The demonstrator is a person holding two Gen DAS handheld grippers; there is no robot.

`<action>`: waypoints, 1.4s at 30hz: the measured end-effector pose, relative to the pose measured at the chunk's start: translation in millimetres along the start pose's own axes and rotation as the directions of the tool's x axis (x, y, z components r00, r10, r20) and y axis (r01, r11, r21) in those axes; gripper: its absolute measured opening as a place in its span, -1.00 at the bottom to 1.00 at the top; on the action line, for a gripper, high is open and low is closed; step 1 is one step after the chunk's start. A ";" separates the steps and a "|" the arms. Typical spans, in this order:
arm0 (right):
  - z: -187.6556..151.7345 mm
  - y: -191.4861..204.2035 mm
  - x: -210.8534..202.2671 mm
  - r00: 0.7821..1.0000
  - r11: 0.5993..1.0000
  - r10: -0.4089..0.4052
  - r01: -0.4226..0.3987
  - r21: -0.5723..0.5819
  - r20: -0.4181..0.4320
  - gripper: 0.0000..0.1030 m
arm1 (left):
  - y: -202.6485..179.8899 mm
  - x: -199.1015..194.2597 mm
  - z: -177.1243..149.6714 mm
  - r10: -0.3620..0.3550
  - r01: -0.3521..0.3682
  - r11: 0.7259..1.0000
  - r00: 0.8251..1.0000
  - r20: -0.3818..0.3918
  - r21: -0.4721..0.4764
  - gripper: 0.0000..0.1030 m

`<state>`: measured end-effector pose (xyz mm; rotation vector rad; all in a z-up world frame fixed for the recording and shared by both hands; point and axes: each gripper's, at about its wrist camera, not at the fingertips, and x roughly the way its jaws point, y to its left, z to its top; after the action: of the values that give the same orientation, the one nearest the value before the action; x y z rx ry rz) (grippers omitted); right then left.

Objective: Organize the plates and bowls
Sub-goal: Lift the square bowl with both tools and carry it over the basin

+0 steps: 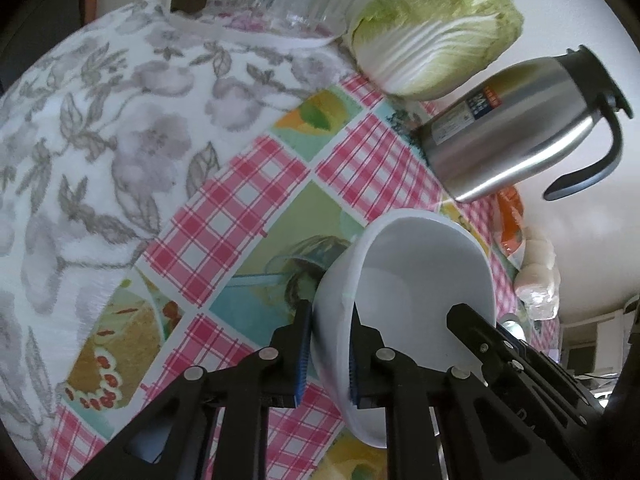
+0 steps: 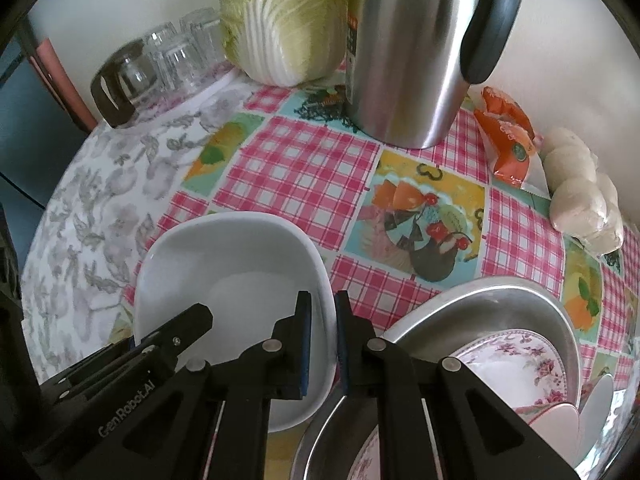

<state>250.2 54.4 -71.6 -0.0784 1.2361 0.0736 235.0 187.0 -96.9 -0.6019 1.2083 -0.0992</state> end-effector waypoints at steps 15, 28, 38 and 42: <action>-16.2 -28.8 -92.9 0.978 0.988 0.134 -0.144 0.054 0.161 -0.77 | -56.9 -85.2 -19.2 -0.058 0.034 0.987 0.986 0.154 0.156 -0.67; -57.4 -93.1 -155.5 0.944 0.954 0.176 -0.234 0.189 0.278 -0.77 | -135.0 -114.9 -59.1 -0.102 0.037 0.948 0.976 0.192 0.315 -0.67; -96.6 -145.0 -178.2 0.928 0.914 0.165 -0.271 0.301 0.335 -0.76 | -186.2 -115.6 -98.2 -0.115 0.033 0.914 0.977 0.180 0.405 -0.67; -109.0 -157.9 -186.3 0.930 0.912 0.137 -0.253 0.324 0.340 -0.73 | -198.4 -114.2 -111.6 -0.114 0.031 0.904 0.978 0.173 0.426 -0.67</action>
<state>102.4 -116.1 72.0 0.3720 0.9201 0.0302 140.2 21.2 71.6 -0.2674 0.9345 -0.3494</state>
